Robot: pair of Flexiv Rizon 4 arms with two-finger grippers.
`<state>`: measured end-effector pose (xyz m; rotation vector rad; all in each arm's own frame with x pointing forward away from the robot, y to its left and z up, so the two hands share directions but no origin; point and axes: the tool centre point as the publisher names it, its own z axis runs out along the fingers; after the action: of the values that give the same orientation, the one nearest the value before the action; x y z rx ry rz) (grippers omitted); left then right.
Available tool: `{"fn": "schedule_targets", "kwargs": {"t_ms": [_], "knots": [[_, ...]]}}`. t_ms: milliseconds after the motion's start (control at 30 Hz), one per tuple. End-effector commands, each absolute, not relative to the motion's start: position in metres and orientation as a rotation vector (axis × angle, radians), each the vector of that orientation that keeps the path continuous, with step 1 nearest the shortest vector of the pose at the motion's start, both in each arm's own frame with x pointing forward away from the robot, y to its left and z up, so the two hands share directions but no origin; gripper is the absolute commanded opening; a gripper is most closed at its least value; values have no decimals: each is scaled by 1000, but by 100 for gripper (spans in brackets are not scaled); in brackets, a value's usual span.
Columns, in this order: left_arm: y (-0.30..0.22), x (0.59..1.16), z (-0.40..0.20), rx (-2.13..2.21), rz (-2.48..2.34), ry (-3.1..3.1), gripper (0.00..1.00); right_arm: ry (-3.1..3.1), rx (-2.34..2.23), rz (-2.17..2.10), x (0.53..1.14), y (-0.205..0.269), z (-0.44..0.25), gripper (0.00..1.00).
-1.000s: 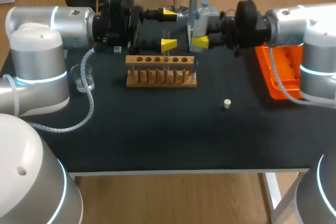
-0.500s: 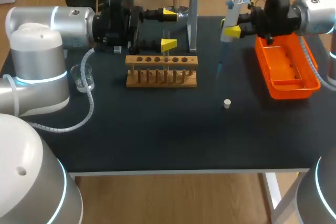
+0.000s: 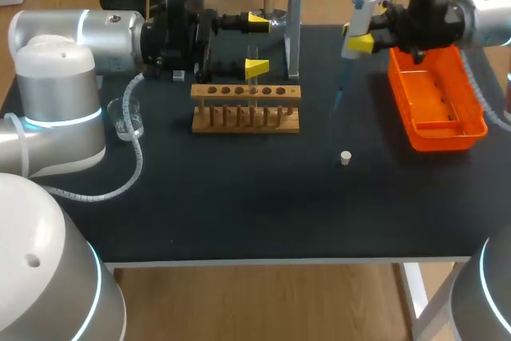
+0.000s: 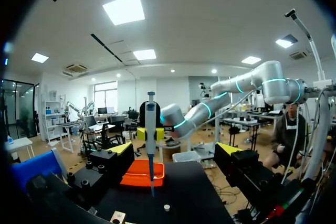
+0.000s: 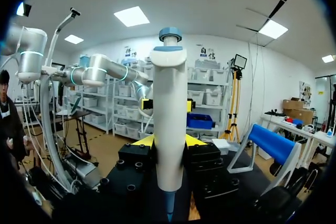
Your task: Invert the test tube, pick up the pipette, mount the tip to pipette, aspirate from beaker and dispense into the tube, eject the tip, return the pipette, and cap with the stopper.
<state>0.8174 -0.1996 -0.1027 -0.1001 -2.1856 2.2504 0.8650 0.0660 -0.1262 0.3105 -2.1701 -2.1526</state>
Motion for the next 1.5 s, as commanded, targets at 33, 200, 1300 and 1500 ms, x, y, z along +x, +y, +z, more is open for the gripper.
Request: {"fn": "schedule_targets", "kwargs": {"t_ms": [33, 200, 1300, 1500], "knots": [[-200, 818, -103, -103, 2251, -2185, 100, -2194, 367, -2085, 876, 18, -117, 0], [-200, 818, -103, -103, 2251, -2185, 100, -2226, 377, -2078, 887, -36, -115, 0], [-200, 818, -103, -103, 2251, -2185, 100, -2243, 235, -2168, 926, -148, -143, 0], [-200, 818, -103, -103, 2251, -2185, 100, -2264, 204, -2175, 930, -150, -144, 0]]}}
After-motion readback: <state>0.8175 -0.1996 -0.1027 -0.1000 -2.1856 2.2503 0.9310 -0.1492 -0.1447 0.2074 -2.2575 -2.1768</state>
